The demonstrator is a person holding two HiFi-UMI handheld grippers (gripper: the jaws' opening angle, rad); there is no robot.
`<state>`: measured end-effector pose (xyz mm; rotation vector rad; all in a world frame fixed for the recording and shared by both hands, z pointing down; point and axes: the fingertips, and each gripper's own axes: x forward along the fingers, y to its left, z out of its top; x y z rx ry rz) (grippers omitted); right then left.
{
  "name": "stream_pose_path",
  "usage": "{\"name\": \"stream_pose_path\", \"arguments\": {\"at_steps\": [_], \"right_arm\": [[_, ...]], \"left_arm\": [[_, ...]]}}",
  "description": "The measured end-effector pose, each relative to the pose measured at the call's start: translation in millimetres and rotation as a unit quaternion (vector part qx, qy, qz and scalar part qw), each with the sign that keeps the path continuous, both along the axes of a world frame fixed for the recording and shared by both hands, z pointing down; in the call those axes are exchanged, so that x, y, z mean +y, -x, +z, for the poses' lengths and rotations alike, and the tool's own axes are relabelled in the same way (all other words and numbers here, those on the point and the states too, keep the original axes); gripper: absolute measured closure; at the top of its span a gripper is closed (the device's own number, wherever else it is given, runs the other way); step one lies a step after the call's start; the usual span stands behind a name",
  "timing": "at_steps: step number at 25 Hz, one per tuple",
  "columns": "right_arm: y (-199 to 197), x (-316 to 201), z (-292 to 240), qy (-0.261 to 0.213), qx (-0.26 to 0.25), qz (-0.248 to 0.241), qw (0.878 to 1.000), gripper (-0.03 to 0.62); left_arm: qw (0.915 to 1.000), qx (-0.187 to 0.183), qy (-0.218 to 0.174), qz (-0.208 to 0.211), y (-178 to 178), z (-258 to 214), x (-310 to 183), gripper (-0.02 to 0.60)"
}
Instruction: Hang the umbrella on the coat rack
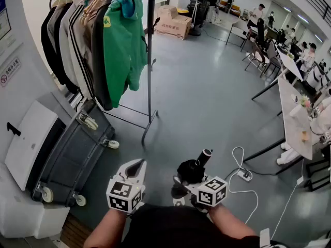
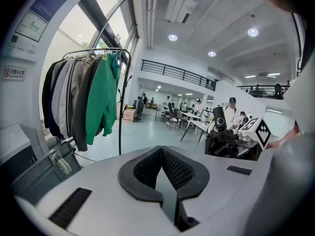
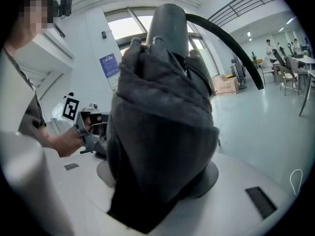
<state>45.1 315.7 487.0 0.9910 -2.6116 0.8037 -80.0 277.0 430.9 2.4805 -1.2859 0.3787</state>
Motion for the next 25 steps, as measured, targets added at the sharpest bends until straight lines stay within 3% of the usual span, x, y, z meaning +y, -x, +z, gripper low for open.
{"name": "stream_pose_path", "arguments": {"at_steps": [18, 25], "right_arm": [[-11, -1, -3, -0.010, 0.005, 0.000, 1.000, 0.372], [-22, -2, -10, -0.024, 0.002, -0.019, 1.000, 0.368]], "left_arm": [[1.0000, -0.001, -0.008, -0.004, -9, -5, 4, 0.566], [0.9996, 0.018, 0.018, -0.012, -24, 4, 9, 0.566]]}}
